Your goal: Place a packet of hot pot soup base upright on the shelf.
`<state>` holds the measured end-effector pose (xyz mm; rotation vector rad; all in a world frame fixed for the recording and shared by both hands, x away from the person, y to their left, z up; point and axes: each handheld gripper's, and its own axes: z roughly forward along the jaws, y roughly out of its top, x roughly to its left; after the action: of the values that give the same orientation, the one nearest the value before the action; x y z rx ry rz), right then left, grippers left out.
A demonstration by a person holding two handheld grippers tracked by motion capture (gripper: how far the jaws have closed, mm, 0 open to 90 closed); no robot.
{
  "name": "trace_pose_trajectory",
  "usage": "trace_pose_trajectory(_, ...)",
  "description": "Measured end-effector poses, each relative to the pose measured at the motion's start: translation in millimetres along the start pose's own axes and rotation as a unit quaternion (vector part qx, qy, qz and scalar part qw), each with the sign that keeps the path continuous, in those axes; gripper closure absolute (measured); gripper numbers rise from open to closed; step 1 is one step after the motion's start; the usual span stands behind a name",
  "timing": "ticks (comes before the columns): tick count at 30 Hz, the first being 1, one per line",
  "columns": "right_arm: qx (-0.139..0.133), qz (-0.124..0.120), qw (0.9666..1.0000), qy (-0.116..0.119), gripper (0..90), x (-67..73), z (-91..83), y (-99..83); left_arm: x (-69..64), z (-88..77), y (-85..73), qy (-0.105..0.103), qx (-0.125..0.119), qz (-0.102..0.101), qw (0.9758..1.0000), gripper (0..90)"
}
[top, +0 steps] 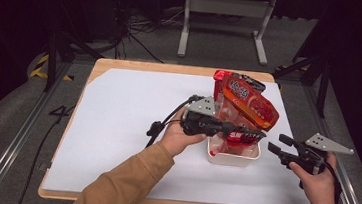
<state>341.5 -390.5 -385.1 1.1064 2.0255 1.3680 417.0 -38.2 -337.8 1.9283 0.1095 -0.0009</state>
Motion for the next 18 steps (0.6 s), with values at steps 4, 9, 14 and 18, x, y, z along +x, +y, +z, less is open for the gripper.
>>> trace_pose_trajectory(4, 0.0, 0.0, 1.0, 0.0, 40.0, 0.0, 0.1, -0.1, 1.3, -0.3, -4.9, 0.001, 0.01, -0.004, 0.9999, 89.7)
trace_pose_trajectory(9, 0.001, 0.0, 1.0, -0.001, 40.0, 0.2, -0.1, -0.1, 3.6, -5.6, -11.1, 0.008, 0.014, -0.011, 0.9998, 89.3)
trace_pose_trajectory(14, 0.0, -0.001, 1.0, 0.0, 39.7, 0.7, 0.7, -0.2, 5.7, -12.3, -19.9, 0.014, 0.024, -0.019, 0.9994, 89.2)
trace_pose_trajectory(18, 0.002, 0.0, 1.0, -0.001, 39.2, 0.8, 0.1, -0.7, 8.0, -15.7, -25.3, 0.015, 0.02, -0.03, 0.9992, 85.0)
